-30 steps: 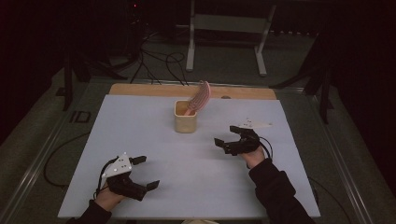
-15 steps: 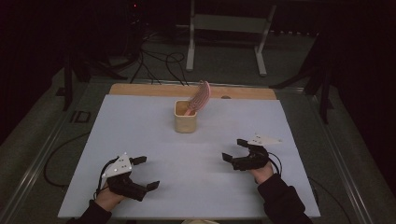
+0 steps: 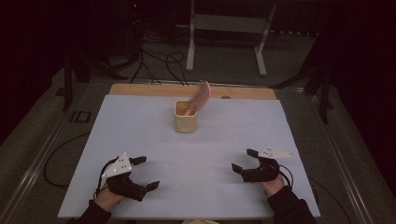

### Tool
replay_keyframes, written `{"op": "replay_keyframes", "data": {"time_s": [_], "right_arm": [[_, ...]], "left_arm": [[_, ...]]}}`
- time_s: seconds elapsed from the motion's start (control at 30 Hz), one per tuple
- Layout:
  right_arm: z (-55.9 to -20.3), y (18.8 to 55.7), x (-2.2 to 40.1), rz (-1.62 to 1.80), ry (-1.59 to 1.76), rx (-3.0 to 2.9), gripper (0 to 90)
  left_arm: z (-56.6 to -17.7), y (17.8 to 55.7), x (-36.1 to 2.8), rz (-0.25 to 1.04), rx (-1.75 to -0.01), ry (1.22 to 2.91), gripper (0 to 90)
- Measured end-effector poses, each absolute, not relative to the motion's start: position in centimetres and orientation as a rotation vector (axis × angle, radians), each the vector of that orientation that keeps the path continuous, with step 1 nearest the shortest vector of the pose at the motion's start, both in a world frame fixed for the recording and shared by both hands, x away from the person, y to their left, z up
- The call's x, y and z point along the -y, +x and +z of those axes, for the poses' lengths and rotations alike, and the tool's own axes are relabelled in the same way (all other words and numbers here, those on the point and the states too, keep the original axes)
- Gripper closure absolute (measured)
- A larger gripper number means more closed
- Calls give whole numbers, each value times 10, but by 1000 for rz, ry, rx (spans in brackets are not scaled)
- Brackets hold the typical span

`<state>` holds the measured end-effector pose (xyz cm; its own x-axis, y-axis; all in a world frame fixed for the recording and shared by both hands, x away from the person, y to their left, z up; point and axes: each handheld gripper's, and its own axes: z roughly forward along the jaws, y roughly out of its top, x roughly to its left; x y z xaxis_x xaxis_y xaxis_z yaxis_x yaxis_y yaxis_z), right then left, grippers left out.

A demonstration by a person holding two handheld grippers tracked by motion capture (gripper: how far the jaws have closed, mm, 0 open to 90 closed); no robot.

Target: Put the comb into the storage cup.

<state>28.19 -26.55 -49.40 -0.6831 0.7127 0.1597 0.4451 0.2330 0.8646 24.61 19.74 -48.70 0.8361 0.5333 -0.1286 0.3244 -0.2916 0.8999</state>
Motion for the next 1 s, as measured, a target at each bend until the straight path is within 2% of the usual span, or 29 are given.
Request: {"op": "replay_keyframes", "data": {"time_s": [0.57,1.0], "right_arm": [[-504,261,291,1361,1130,-2200,77],[-508,267,288,1334,1091,-2198,78]], "left_arm": [[-488,246,-198,231,-640,1912,0],[-489,246,-198,223,-635,1914,0]]}}
